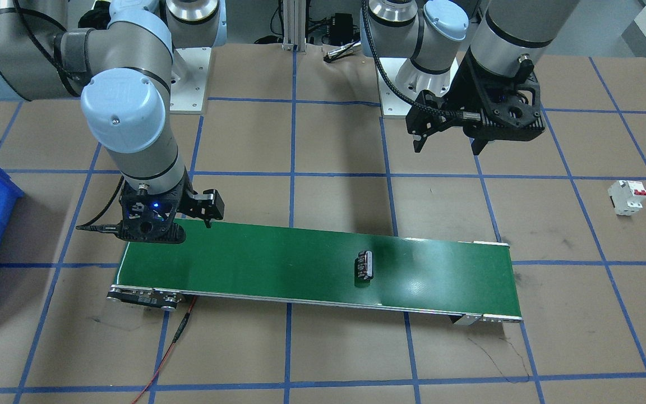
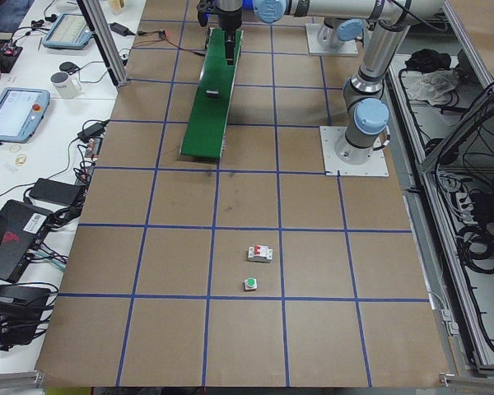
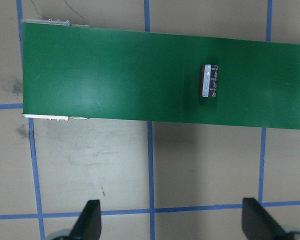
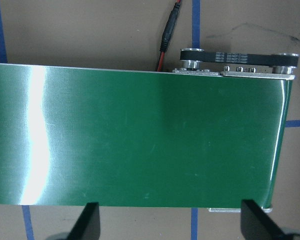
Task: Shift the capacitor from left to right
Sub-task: 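Raise the left gripper while the right gripper lowers toward the belt's far end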
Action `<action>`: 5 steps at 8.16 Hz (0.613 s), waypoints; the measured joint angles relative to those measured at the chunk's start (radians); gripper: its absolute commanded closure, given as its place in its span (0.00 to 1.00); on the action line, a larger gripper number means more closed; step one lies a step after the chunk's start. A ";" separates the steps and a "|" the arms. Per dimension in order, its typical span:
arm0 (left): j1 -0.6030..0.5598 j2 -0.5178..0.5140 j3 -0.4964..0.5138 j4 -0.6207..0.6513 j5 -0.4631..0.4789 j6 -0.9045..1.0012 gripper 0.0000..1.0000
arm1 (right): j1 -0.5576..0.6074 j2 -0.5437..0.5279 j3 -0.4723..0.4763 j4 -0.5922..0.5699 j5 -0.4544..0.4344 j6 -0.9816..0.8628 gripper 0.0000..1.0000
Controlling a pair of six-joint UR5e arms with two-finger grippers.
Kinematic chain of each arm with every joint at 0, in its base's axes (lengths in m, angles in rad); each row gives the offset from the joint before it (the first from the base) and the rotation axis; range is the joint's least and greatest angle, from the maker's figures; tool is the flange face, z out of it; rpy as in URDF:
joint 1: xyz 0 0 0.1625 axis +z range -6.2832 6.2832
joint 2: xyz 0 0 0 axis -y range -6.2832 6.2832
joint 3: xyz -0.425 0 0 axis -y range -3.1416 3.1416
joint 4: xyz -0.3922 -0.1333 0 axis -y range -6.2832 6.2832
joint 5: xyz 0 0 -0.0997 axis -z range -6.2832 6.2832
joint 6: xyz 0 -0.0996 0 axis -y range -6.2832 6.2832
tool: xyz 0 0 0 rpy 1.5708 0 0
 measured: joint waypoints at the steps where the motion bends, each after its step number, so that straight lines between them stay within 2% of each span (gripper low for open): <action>1: 0.000 0.001 0.000 0.017 0.000 0.011 0.00 | 0.000 0.007 0.000 -0.007 -0.001 0.000 0.00; 5: 0.000 0.001 -0.001 0.038 -0.002 0.018 0.00 | 0.000 0.013 0.002 -0.010 0.001 0.004 0.00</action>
